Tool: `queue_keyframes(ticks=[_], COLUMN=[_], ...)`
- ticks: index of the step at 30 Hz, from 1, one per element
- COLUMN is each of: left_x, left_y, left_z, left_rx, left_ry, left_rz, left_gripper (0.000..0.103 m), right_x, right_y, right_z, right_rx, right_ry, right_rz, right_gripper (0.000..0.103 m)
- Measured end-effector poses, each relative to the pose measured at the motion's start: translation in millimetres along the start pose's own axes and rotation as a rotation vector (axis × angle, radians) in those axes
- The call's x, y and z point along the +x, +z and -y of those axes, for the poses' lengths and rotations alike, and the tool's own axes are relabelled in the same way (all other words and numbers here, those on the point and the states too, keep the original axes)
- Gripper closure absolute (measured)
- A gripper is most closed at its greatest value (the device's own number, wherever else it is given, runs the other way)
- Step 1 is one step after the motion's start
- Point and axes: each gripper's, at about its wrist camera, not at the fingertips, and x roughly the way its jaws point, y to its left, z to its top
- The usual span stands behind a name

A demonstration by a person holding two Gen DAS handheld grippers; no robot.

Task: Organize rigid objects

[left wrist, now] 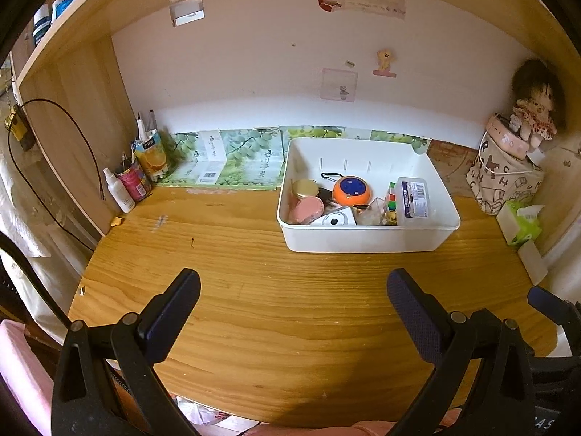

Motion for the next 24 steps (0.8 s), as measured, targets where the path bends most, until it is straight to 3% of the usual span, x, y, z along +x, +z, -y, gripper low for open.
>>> queue_keyframes(ticks=[24], left_x=[10], left_y=[1], left_z=[12], left_rx=[0.065], left_ry=[0.016], left_rz=[-0.034], left_gripper=[0.001], right_x=[8], right_y=[-3], right_z=[13], right_rx=[0.084], right_ry=[-0.029], right_rz=[-0.036], right_gripper=[0.0])
